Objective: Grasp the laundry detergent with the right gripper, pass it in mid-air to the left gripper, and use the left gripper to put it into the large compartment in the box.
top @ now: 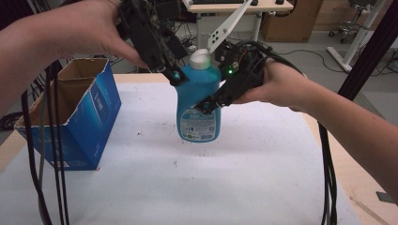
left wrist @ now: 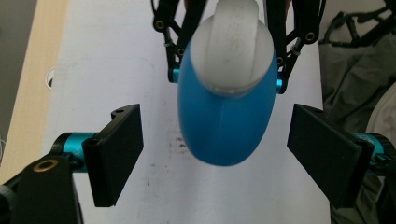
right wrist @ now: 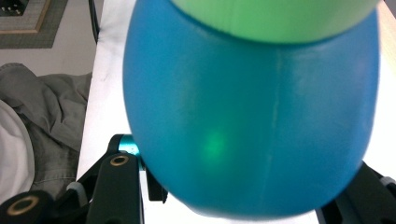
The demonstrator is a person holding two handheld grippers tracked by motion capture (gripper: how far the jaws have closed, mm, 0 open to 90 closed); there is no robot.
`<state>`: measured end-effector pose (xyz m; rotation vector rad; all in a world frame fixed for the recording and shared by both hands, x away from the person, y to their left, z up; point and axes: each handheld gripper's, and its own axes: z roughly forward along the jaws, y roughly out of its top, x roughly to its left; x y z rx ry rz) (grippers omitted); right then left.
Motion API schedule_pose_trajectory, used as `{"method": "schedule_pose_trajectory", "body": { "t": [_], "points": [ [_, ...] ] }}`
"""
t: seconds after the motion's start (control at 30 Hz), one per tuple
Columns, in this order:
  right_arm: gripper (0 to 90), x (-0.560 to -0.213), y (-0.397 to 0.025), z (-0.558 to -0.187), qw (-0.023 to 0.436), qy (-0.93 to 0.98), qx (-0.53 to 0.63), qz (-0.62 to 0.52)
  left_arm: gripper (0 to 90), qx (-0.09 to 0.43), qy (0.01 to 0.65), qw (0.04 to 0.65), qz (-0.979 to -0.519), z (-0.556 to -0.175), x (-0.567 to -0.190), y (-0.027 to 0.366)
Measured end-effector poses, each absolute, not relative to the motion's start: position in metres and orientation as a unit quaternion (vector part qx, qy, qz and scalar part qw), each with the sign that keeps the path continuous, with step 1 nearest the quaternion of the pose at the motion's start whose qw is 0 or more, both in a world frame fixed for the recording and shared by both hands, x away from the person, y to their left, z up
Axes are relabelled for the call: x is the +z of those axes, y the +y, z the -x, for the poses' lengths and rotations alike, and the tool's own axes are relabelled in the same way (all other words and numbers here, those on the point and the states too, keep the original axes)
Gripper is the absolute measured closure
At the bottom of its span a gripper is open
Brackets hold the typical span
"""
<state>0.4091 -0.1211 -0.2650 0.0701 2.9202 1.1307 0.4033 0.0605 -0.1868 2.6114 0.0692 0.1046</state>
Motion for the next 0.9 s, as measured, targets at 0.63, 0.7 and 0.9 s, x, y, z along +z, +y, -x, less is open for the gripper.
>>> {"method": "schedule_pose_trajectory", "body": {
  "t": [0.63, 0.7, 0.9],
  "points": [
    [46.6, -0.261, -0.118, -0.407, 0.009, 0.935, 0.355, -0.016, 22.6, 0.014, 0.029, 0.233, -0.972, -0.407, -0.203, 0.039],
    [46.6, -0.261, -0.118, -0.407, 0.009, 0.934, 0.356, -0.017, 22.6, 0.013, 0.028, 0.232, -0.972, -0.407, -0.203, 0.039],
    [46.6, -0.262, -0.117, -0.408, 0.009, 0.935, 0.355, -0.014, 24.5, 0.009, 0.030, 0.231, -0.973, -0.407, -0.206, 0.039]
  ]
}}
